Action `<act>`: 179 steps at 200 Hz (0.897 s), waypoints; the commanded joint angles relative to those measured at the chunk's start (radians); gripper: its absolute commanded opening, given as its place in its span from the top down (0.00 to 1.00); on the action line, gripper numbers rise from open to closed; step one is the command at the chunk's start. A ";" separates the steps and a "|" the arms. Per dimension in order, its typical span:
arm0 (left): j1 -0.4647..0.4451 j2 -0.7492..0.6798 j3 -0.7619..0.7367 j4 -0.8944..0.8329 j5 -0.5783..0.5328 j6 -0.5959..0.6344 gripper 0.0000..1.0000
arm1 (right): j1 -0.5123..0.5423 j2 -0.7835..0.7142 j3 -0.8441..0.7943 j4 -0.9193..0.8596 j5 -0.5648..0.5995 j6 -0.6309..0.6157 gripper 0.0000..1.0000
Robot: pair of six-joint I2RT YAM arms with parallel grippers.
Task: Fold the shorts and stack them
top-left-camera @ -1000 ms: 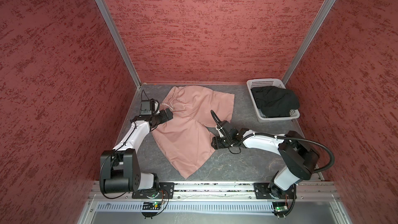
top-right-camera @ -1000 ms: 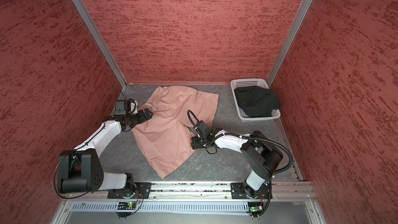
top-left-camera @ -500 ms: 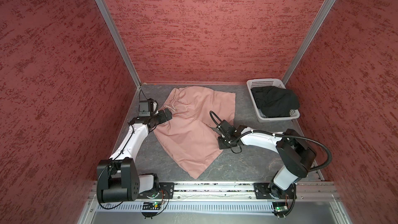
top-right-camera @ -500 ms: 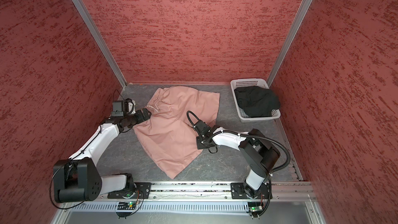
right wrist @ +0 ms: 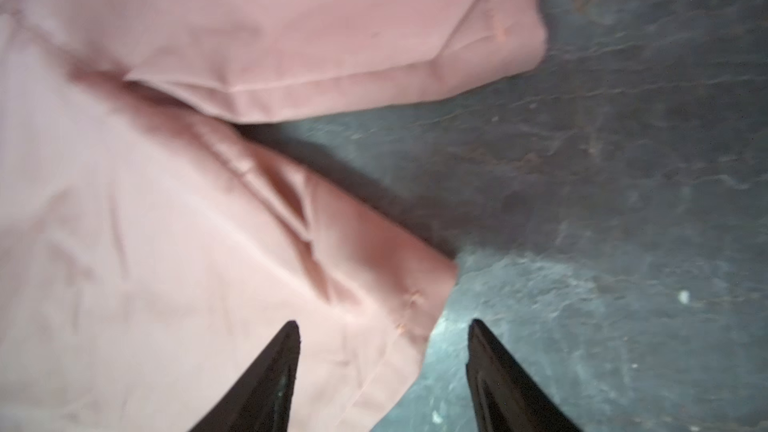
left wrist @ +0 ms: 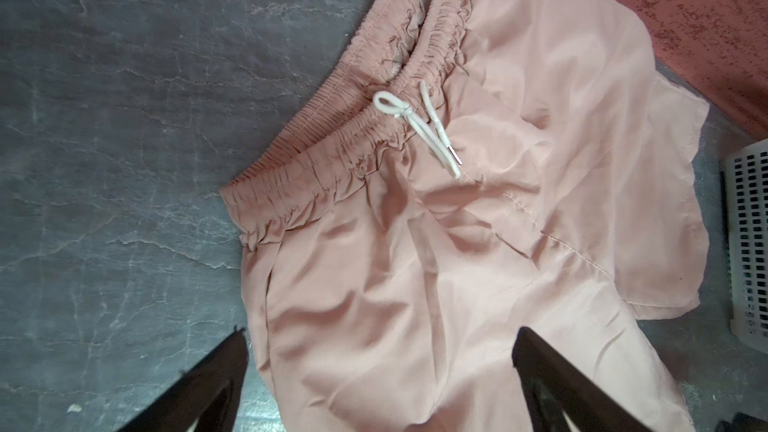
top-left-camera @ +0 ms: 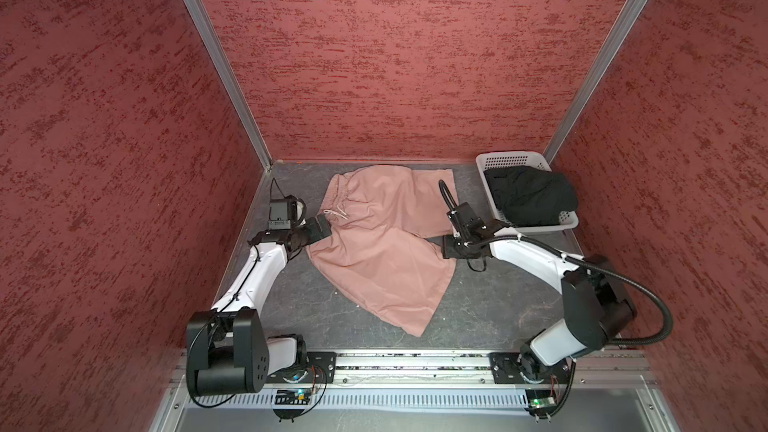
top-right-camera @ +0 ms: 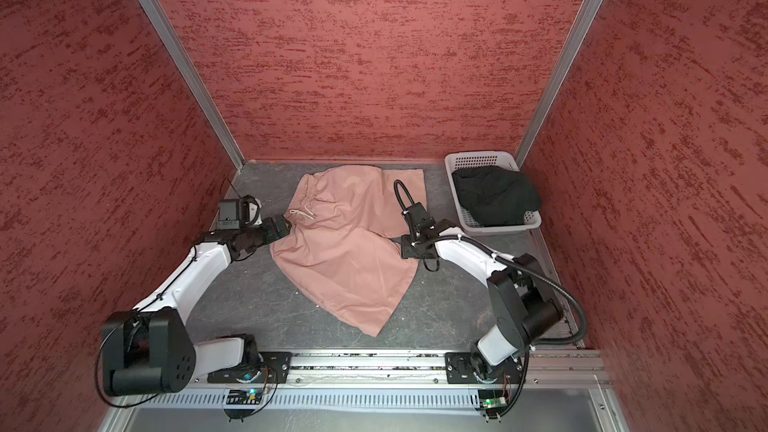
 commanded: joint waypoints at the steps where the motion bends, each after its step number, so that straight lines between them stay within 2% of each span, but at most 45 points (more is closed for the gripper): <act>1: 0.078 0.032 -0.026 0.060 -0.004 -0.016 0.01 | 0.166 -0.108 -0.066 -0.013 -0.062 0.064 0.32; 37: 0.232 0.155 -0.022 0.147 0.201 -0.086 0.01 | 0.540 -0.148 -0.065 -0.021 0.072 0.061 0.32; 67: 0.250 0.176 -0.050 0.198 0.204 -0.113 0.01 | 0.727 -0.008 0.025 -0.035 0.170 -0.028 0.32; 94: 0.256 0.178 -0.069 0.221 0.207 -0.122 0.01 | 0.805 0.154 0.102 -0.096 0.210 -0.067 0.32; 113: 0.259 0.171 -0.073 0.214 0.212 -0.118 0.01 | 0.829 0.220 0.124 -0.153 0.247 -0.053 0.32; 179: 0.254 0.161 -0.102 0.234 0.225 -0.124 0.01 | 0.844 0.189 0.064 -0.249 0.340 0.072 0.35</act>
